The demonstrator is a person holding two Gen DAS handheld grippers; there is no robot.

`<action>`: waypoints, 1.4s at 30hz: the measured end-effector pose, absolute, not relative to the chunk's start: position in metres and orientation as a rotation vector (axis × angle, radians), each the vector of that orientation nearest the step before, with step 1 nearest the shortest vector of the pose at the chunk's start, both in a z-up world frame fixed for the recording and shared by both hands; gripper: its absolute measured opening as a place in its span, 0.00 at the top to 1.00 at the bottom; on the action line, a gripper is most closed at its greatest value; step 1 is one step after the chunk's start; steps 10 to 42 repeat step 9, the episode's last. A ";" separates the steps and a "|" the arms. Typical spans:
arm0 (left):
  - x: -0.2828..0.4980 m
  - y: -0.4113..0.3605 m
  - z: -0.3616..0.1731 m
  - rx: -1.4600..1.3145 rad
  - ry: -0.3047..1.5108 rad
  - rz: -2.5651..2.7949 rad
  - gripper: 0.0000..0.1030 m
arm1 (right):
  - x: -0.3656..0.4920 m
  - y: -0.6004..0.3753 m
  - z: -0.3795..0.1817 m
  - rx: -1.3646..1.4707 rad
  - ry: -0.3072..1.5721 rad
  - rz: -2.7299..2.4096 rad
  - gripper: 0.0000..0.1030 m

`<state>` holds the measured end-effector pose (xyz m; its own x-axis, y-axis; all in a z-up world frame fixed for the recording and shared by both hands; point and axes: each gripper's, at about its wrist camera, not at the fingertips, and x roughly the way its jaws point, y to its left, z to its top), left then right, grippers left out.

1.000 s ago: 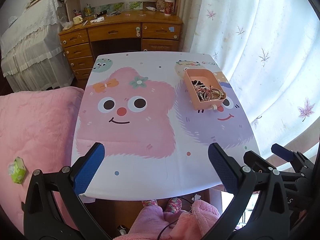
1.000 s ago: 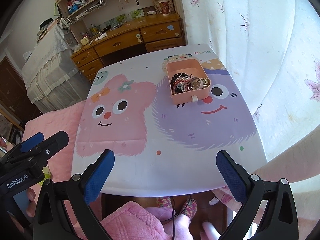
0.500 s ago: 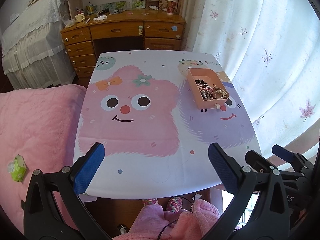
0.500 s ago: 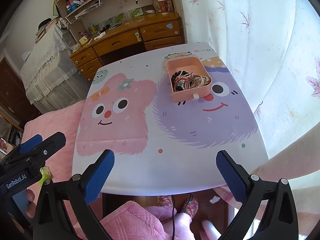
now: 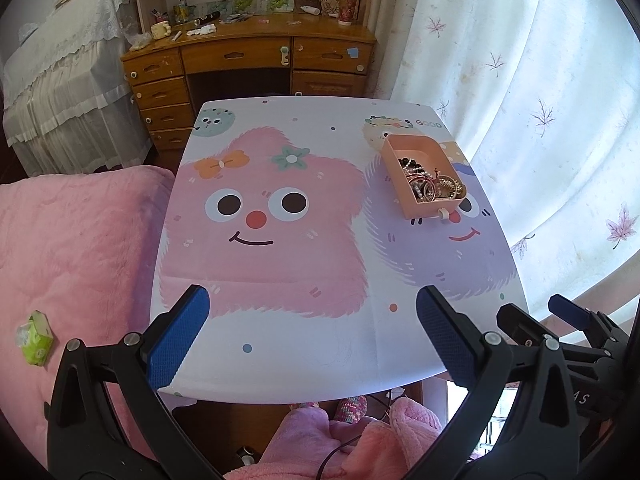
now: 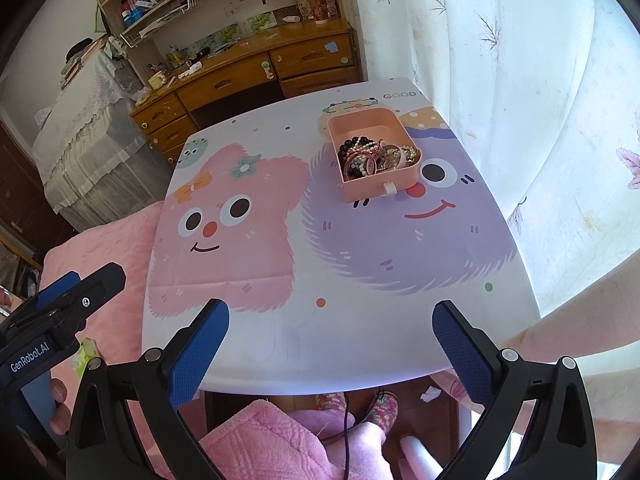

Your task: Organize jewelry

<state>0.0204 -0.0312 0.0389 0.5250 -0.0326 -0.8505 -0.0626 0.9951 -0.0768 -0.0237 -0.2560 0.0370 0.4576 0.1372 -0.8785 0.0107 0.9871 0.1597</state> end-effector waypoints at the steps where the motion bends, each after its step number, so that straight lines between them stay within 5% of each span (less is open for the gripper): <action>1: 0.023 -0.031 0.038 -0.100 1.018 0.015 0.00 | -0.023 -0.255 0.037 0.148 1.095 0.075 0.00; 42: 0.048 -0.025 0.031 -0.102 1.023 -0.020 0.00 | -0.004 -0.252 0.027 0.157 1.128 0.027 0.00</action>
